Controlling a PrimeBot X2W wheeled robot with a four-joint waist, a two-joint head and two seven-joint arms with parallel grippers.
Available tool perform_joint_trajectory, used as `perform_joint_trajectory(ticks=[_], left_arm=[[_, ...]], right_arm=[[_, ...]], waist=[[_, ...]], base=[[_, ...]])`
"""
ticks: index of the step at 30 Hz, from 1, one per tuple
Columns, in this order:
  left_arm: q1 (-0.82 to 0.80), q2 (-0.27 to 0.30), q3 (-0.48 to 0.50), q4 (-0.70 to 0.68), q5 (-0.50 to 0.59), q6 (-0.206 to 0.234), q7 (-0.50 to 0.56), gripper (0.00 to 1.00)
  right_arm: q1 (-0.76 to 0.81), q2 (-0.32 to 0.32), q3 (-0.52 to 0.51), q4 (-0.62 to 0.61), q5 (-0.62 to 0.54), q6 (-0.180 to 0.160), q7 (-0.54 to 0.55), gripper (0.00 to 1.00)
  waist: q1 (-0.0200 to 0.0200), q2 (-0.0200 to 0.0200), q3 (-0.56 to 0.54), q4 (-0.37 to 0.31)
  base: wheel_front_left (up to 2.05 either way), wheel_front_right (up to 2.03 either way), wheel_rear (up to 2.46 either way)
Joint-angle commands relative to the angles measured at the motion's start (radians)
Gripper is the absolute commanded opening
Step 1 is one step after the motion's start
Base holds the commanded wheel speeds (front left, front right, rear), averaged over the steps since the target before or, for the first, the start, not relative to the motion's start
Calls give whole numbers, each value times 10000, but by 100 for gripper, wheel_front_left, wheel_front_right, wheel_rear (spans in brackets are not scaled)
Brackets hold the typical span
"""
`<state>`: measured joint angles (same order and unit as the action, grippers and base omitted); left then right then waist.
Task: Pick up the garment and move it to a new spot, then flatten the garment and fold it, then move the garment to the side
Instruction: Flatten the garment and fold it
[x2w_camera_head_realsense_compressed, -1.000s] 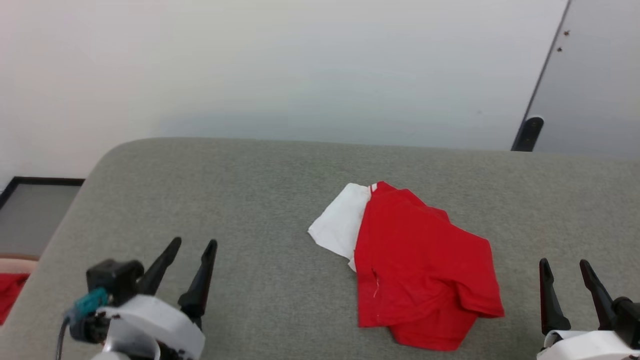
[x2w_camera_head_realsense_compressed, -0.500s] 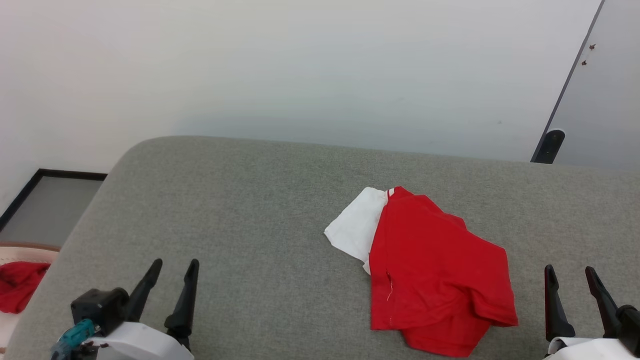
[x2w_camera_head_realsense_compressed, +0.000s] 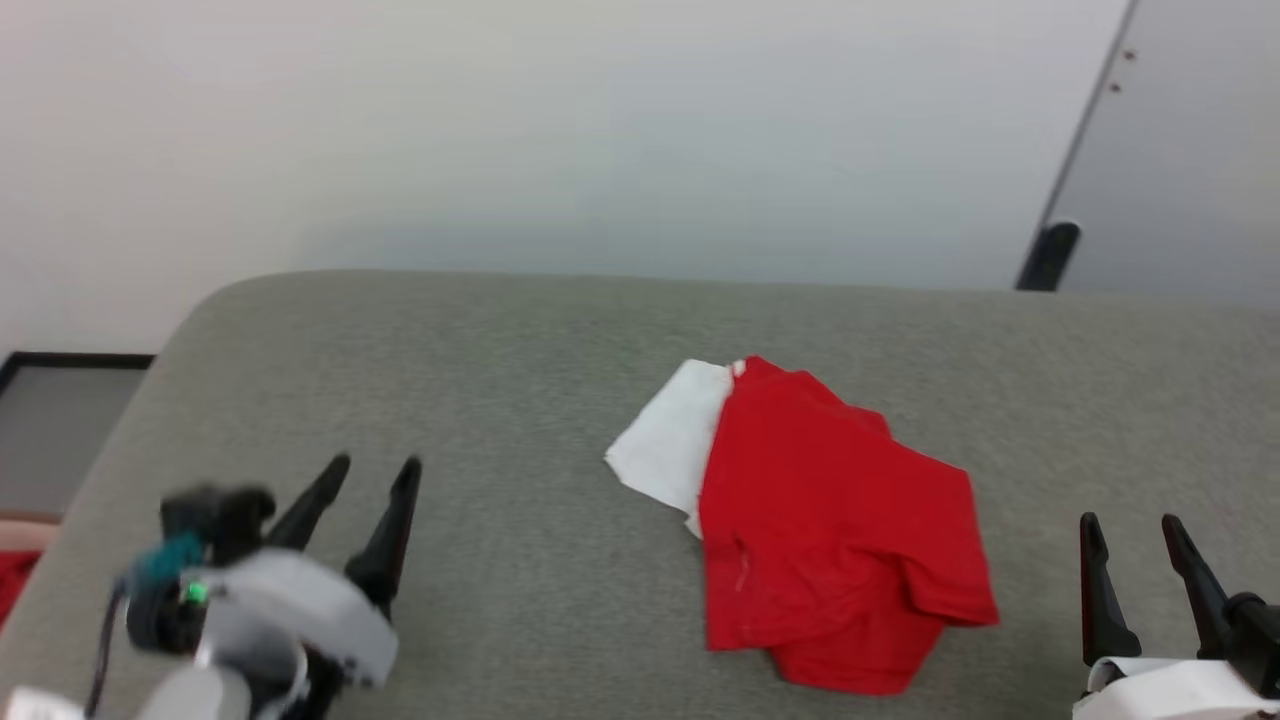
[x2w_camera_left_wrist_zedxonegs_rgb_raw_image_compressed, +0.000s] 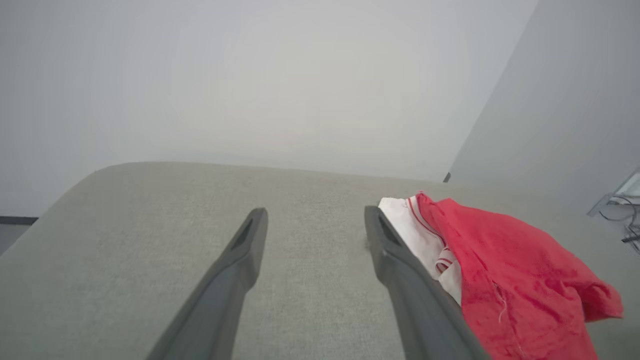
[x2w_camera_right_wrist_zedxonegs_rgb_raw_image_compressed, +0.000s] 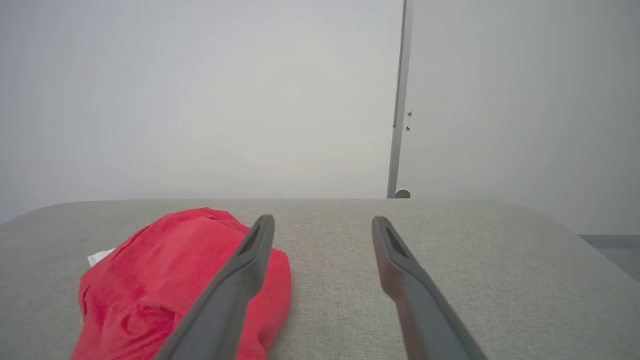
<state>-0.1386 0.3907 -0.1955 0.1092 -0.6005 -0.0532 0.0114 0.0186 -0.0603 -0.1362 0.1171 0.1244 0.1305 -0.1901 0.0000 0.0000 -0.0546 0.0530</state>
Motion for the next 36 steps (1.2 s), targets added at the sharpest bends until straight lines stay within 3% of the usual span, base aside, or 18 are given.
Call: perform_joint_trajectory(ticks=[1,13,17,24,27,36], left_arm=[[-364,24,-43,4,-133,-41,312,100],[-3521,655,-138,1202,-1710,-64,4612,100],[-4319,952,-330,1573,-1965,133,6130,100],[-5186,872,-798,2075,-2237,576,7983,100],[-5388,961,-1045,2250,-2048,730,8468,100],[-5542,1081,-1446,3345,-1601,795,8606,100]], right_arm=[[-132,0,40,-17,72,4,1,100],[-724,79,285,-117,312,4,-252,100],[-976,98,434,23,447,4,-414,100],[-1313,109,716,395,723,4,-628,100],[-1428,110,835,508,811,4,-693,100],[-1753,108,1030,741,968,4,-753,100]], waist=[[0,0,305,-544],[0,0,1844,-2373],[0,0,2308,-2816],[0,0,2900,-3231],[0,0,3080,-3321],[0,0,3401,-3476]], base=[[0,0,0],[0,0,0],[0,0,0],[0,0,0],[0,0,0],[0,0,0]])
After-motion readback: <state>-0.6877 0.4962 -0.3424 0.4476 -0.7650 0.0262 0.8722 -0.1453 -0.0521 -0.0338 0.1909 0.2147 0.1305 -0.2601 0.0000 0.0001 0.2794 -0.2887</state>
